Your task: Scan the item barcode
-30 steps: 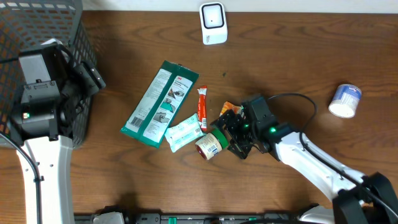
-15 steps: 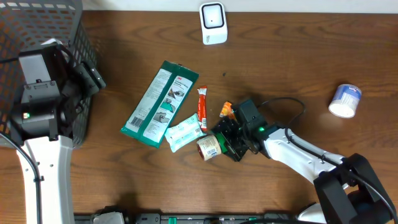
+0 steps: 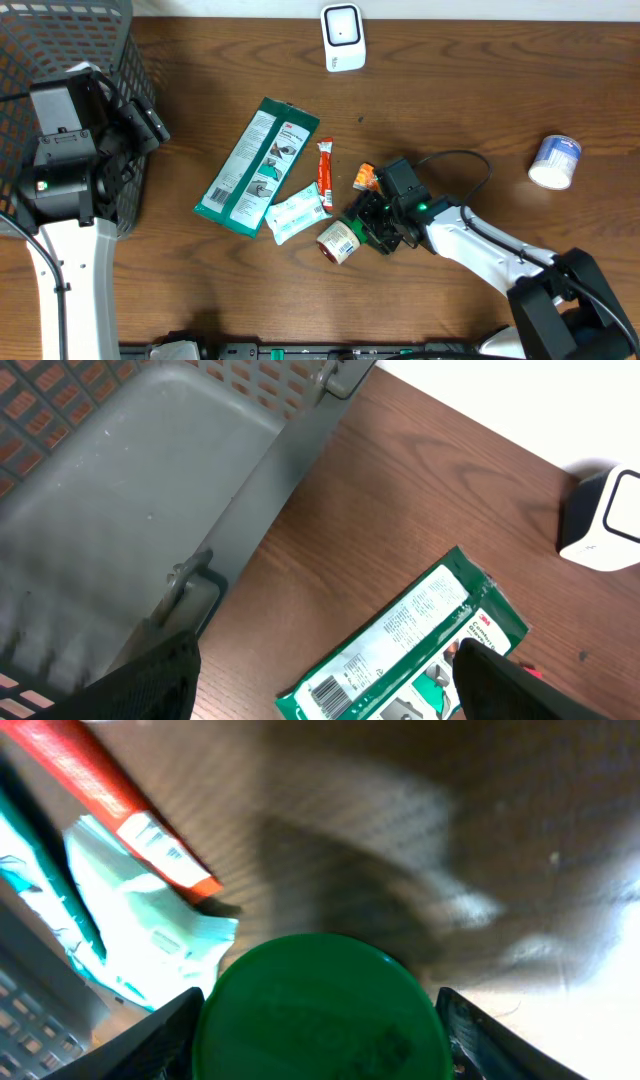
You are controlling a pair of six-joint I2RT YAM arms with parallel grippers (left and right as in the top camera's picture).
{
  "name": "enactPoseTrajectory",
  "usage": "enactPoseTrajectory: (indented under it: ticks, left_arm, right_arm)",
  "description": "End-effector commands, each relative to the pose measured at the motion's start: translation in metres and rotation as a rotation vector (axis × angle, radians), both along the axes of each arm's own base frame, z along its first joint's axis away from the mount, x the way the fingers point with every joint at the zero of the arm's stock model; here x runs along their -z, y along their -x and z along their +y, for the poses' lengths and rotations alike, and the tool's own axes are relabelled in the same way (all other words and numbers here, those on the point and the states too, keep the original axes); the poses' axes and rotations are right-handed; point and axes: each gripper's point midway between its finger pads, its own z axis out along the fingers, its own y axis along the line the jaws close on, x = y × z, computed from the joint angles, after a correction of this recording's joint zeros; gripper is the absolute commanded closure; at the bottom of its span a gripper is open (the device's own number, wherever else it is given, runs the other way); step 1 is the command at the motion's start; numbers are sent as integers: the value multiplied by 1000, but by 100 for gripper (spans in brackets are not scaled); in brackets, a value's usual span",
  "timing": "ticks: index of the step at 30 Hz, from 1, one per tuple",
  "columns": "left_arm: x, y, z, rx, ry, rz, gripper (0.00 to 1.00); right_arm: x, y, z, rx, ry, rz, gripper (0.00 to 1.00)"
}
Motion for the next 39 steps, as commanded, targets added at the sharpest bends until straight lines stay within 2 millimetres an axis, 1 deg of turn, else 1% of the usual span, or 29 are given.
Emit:
enactPoseTrajectory:
  ticks: [1,3,4,5,6,7,9,12,13,14,15,16,17,20,22,24,25,27,28,30,32,33,35,37,38,39]
  left_arm:
    - [-4,1,5,-10,-17,-6,17]
    - [-4,1,5,-10,-17,-5,17]
    - [-4,1,5,-10,-17,-5,17]
    - [-4,1,5,-10,-17,-5,17]
    - [-4,1,5,-10,-17,-5,17]
    - [-4,1,5,-10,-17,-5,17]
    - [-4,1,5,-10,-17,-5,17]
    - [-4,1,5,-10,-17,-5,17]
    - [-4,1,5,-10,-17,-5,17]
    - [-4,1,5,-10,-17,-5,17]
    - [-4,1,5,-10,-17,-5,17]
    - [-4,1,5,-10,-17,-5,17]
    - [-4,1,5,-10,-17,-5,17]
    - [-4,1,5,-10,-17,-5,17]
    - [-4,1,5,-10,-17,-5,17]
    - [-4,1,5,-10,-17,-5,17]
    - [-4,1,5,-10,-17,-5,17]
    - [-4,1,5,-10,-17,-5,17]
    - [-4,1,5,-10,-17,-5,17]
    - [-4,1,5,-10,-17,-5,17]
    - [-4,1,5,-10,-17,-5,17]
    - [-4,1,5,-10,-17,-5,17]
    - [-4,1,5,-10,-17,-5,18]
    - [-4,1,5,-10,-17,-5,17]
    - [-4,1,5,-10,-17,-5,17]
    - [-4,1,5,-10,-17,-5,17]
  right_arm:
    - [-26,-15,-8,-107,33,-185,39]
    - [-38,-17,-15,-112,68,-232,44]
    - [-43,-16,-18,-105,80,-243,42]
    - [-46,-15,-21,-99,87,-245,36]
    - [-50,-12,-23,-97,89,-245,35]
    - [-50,-10,-23,-96,86,-237,39]
    - [-50,-10,-25,-90,95,-235,36]
    - [-51,-11,-24,-145,106,-273,39]
    - [-50,-9,-24,-151,112,-271,36]
    - [-47,-6,-26,-154,132,-260,26]
    - [-46,-5,-29,-146,146,-252,12]
    - [-44,-5,-31,-131,161,-242,2]
    - [-43,-4,-34,-111,169,-229,1]
    - [-40,-6,-33,-32,152,-191,1]
    - [-30,-9,-35,28,172,-158,1]
    - [-17,-10,-35,46,182,-123,1]
    - [-9,-8,-30,32,167,-94,1]
    - [1,-3,-21,6,134,-46,2]
    - [5,-2,-16,-5,117,-36,5]
    - [8,-5,-10,-14,88,-39,15]
    - [3,-10,-3,-32,58,-68,19]
    - [-3,-14,4,-52,19,-94,20]
    - [-5,-13,6,-45,0,-86,21]
    - [-5,-8,8,-39,-14,-50,20]
    - [-4,-7,7,-39,-11,-43,16]
    - [-2,-5,4,-35,1,-31,10]
